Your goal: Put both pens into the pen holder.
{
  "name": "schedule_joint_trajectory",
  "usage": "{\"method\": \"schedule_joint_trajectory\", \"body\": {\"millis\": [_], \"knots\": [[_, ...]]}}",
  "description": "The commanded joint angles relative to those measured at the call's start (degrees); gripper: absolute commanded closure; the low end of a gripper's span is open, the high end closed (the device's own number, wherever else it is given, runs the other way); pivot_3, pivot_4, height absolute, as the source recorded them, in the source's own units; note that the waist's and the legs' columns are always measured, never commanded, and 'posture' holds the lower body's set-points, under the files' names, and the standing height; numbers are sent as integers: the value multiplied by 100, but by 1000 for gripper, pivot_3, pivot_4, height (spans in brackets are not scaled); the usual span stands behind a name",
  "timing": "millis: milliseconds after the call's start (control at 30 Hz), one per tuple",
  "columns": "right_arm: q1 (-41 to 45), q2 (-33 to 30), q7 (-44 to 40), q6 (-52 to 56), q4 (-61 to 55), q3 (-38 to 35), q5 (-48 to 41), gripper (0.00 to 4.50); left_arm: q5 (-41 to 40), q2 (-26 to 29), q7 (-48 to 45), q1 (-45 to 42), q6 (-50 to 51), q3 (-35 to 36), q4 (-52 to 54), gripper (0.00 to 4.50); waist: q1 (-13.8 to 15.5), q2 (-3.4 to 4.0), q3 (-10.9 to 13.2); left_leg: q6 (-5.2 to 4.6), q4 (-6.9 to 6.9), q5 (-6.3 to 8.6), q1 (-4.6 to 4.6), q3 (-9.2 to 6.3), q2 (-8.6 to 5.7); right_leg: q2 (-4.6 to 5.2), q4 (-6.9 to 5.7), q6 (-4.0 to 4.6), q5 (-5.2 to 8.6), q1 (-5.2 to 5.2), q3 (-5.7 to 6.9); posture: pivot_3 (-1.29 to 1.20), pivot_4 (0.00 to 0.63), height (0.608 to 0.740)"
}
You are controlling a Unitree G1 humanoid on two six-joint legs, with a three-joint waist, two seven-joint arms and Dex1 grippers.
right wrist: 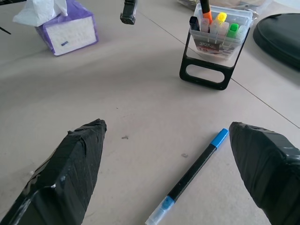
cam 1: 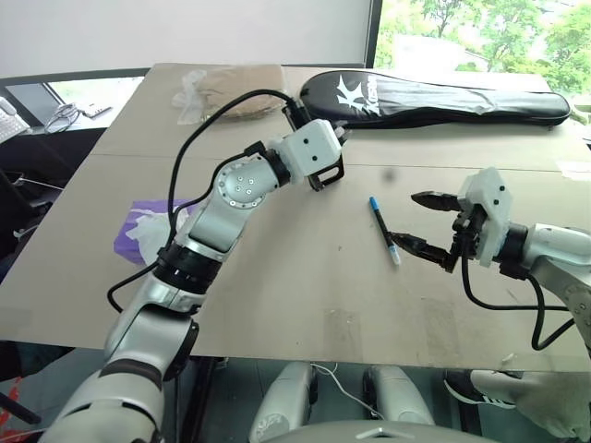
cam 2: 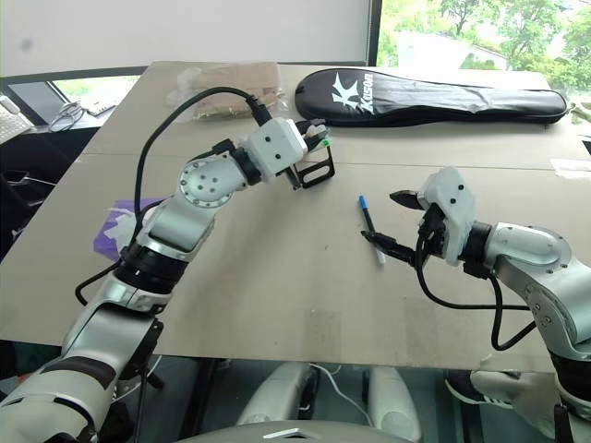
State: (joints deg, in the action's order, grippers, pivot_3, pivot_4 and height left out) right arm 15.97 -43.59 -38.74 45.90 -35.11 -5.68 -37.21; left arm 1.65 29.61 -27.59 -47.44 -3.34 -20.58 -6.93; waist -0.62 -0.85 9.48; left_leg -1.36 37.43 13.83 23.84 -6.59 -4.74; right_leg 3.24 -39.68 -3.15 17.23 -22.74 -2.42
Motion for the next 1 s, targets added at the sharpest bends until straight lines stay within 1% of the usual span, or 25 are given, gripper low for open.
{"method": "schedule_joint_trajectory", "body": {"millis": [33, 167, 267, 333, 367, 433, 533, 567, 600, 633, 667, 700, 733, 833, 933, 1000], "knots": [[-12, -59, 116, -13, -321, -261, -87, 47, 188, -74, -121, -178, -289, 240, -81, 4500, -5, 0, 0, 0, 0, 0, 0, 0, 0, 0, -1, 0, 0, 0, 1, 0, 150, 740], [-9, -53, 213, 28, -363, -250, -107, 47, 518, -133, -143, -205, -488, 200, -557, 4500, -6, 0, 0, 0, 0, 0, -1, 0, 0, -1, -4, 0, 0, 0, 1, 0, 150, 740], [-1, -37, 264, 22, -370, -206, -102, 47, 823, -210, 20, -298, -555, 202, -989, 4500, -6, 0, 0, -1, 3, 0, -1, 0, 0, -2, -7, 0, 0, 0, 1, 0, 150, 740], [6, -26, 298, 19, -361, -190, -91, 0, 894, -278, 63, -362, -460, 269, -1084, 3493, -2, -1, 0, -1, 5, 0, -1, 0, -1, -2, -8, 0, 0, 0, 3, 0, 150, 740], [5, -25, 319, 21, -356, -185, -84, 0, 895, -302, 34, -368, -432, 297, -1035, 3231, -4, -1, 0, -1, 5, 0, -1, 0, -1, -2, -8, 0, 0, 0, 3, 0, 150, 740], [20, -29, 368, 13, -336, -146, -33, 0, 787, -340, -85, -302, -422, 378, -754, 2319, -6, -1, 1, -1, 5, 0, 0, 0, -1, -2, -8, -1, 0, 0, 2, 0, 150, 740], [93, -25, 504, 121, -306, -8, 49, 0, 178, -459, -474, -61, -89, 625, -68, 1142, -14, -1, 1, -1, 5, 0, 0, 0, -1, -2, -9, 0, 0, -1, 2, 0, 150, 740], [160, 8, 631, 253, -246, 115, 117, 0, -298, -560, -625, 59, 403, 806, 284, 819, -17, -1, 1, -1, 6, 0, 0, -1, 0, -1, -10, 0, 0, -1, 2, 0, 150, 740], [232, 63, 785, 424, -176, 270, 197, 0, -867, -654, -746, 202, 1042, 1027, 680, 819, -31, 0, 0, 0, 6, 0, 0, -2, 0, -1, -10, 0, 0, -1, 2, 0, 150, 740], [282, 102, 895, 547, -138, 375, 247, 0, -1242, -715, -823, 302, 1520, 1187, 976, 819, -38, 0, -1, 0, 6, 0, -1, 0, 1, -1, -12, 0, 0, -1, -1, 0, 150, 740], [335, 175, 1035, 710, -69, 565, 331, 0, -1945, -753, -888, 458, 2264, 1454, 1405, 819, -49, 0, -1, 0, 8, 0, -2, 0, 1, -1, -13, 0, 0, -1, -1, 0, 150, 740], [373, 272, 1197, 879, 25, 835, 477, 0, -2632, -619, -1020, 734, 2991, 1689, 1901, 819, -64, 2, -1, 0, 9, -1, -2, -2, 3, -3, -15, 0, 0, -1, 0, 0, 150, 740], [411, 356, 1328, 955, 109, 1064, 641, 0, -2954, -424, -1185, 995, 3413, 1786, 2279, 819, -124, 3, -2, 0, 9, -1, -4, -2, 5, -5, -17, 0, 0, -2, -2, 0, 150, 740], [569, 741, 1725, 1373, 383, 1382, 864, 0, -3647, 249, -1460, 1759, 4423, 2016, 3173, 819, -200, 4, -2, 3, 6, -2, -7, -5, 9, -9, -19, 2, 1, -3, -8, 0, 150, 740], [679, 1054, 1989, 1717, 679, 1504, 1039, 0, -3939, 888, -1637, 2452, 4836, 2230, 3803, 819, -171, 5, -2, 7, 4, -5, -7, -4, 9, -9, -20, 2, 0, -5, -13, 0, 150, 740], [704, 1146, 2032, 1852, 757, 1537, 1096, 0, -4223, 1144, -1716, 2758, 5065, 2435, 4055, 819, -99, 5, -2, 7, 7, -5, -7, -10, 6, -6, -17, 2, 0, 1, -10, 0, 150, 740]]}}
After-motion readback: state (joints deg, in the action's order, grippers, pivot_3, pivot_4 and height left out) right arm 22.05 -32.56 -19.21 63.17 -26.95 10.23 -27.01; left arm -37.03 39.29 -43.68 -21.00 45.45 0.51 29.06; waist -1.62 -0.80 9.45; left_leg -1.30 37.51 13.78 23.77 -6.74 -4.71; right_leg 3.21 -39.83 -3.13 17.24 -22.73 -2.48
